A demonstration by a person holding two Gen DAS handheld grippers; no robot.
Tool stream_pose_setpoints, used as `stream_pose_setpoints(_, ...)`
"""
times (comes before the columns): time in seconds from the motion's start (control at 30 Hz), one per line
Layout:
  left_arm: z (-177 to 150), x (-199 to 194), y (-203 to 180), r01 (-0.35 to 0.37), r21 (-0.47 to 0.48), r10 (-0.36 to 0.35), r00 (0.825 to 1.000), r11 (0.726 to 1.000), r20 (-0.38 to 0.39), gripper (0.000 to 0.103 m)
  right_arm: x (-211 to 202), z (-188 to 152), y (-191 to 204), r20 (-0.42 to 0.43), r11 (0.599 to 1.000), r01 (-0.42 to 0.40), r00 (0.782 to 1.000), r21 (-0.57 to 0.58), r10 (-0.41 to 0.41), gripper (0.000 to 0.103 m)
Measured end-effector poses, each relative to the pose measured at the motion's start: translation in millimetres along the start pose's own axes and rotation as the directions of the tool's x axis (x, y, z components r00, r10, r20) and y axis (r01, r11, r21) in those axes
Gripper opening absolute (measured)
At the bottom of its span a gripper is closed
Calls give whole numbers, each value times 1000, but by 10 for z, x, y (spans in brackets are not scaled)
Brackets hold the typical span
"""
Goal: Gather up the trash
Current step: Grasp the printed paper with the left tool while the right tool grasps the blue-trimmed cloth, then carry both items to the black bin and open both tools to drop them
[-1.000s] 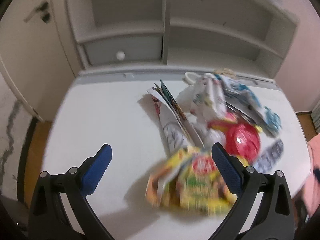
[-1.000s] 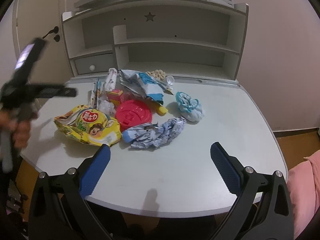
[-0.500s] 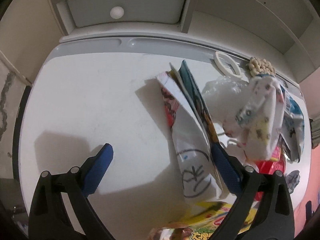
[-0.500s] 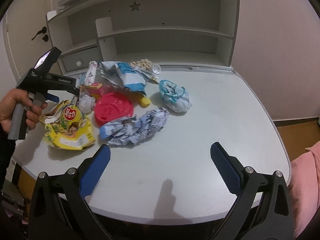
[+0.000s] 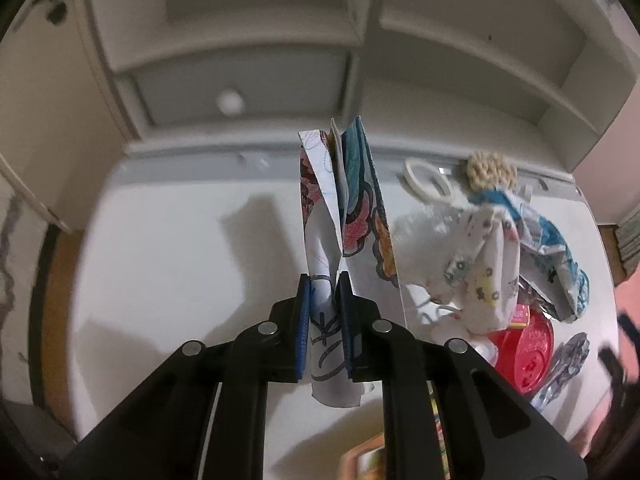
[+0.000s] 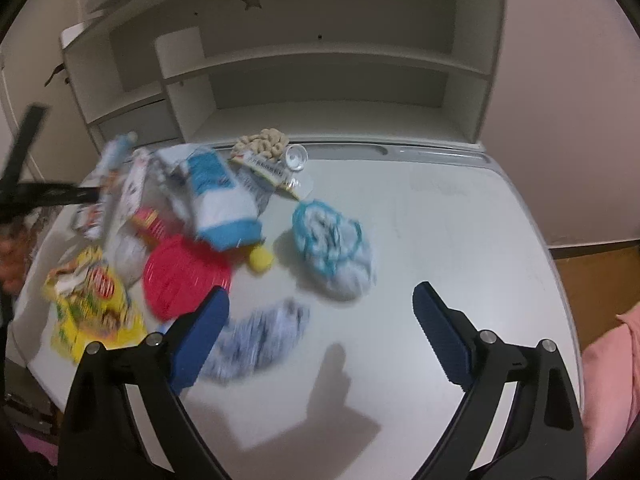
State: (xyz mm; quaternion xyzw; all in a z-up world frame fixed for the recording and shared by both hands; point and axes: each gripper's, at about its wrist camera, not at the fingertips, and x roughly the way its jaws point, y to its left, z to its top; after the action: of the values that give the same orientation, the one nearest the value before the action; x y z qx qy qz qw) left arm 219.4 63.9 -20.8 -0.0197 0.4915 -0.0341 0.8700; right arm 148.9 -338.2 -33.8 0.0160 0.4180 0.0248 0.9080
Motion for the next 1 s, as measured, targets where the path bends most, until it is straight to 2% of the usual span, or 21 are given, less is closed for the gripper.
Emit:
stream_pose_setpoints(0.07,-27,-214,76,-38,17,38,998,999,49,13,224,151,-51,-40,1000,13,999,-3,-13,89)
stream_pose_setpoints(0.13,-67,-394,119,-60,33,57,995,998,86,13,479,248,-96,-96,1000,29,995,-8,-29,83)
stream_pose_setpoints(0.23,-235,-671,67,-59,67,49,990,996,135,13,709,270,-130,-155,999,35,987,2,-34,71)
stream_pose_setpoints(0.27,-218,-645,-81,-56,77,45,989,995,141,13,749,261,-130,-163,999,33,986,-1,-33,68)
stream_pose_setpoints(0.3,-161,-630,-246,-48,90,35,989,995,145,13,785,257,-107,-168,999,34,985,-6,-35,53)
stream_pose_setpoints(0.33,-208,-680,-339,-33,106,17,988,994,152,13,791,247,-100,-163,999,38,986,-12,-40,32)
stream_pose_setpoints(0.37,-272,-705,-454,-26,121,6,988,992,157,13,766,242,-104,-153,999,46,987,-18,-48,26)
stream_pose_setpoints(0.47,-394,-800,-858,23,199,-59,983,980,175,13,456,187,-265,-99,999,23,995,42,-19,24)
stream_pose_setpoints(0.53,-490,-851,-1209,63,256,-113,976,965,187,13,131,76,-419,-44,997,49,998,62,-47,24)
stream_pose_setpoints(0.63,-650,-902,-1867,162,355,-237,955,921,178,13,-368,-218,-863,12,986,96,995,134,-99,24)
stream_pose_setpoints(0.73,-897,-921,-2630,300,452,-385,917,840,108,13,-809,-626,-1347,41,953,201,976,227,-216,24)
stream_pose_setpoints(0.77,-1027,-927,-2983,348,497,-439,895,795,76,13,-981,-837,-1572,39,929,254,961,269,-274,24)
stream_pose_setpoints(0.8,-1129,-937,-3209,377,525,-472,880,763,54,13,-1083,-996,-1726,30,911,284,952,299,-306,24)
stream_pose_setpoints(0.83,-1262,-942,-3498,411,558,-508,861,721,22,13,-1153,-1150,-1915,12,891,309,943,333,-332,24)
stream_pose_setpoints(0.87,-1359,-946,-3692,432,581,-530,848,690,-1,13,-1236,-1347,-2115,-9,865,334,934,375,-357,24)
stream_pose_setpoints(0.93,-1661,-935,-4208,483,637,-580,812,601,-69,13,-1348,-1682,-2451,-52,814,379,916,441,-398,24)
stream_pose_setpoints(1.0,-1923,-886,-4599,523,669,-607,784,529,-133,13,-1440,-2024,-2746,-92,758,418,896,500,-434,24)
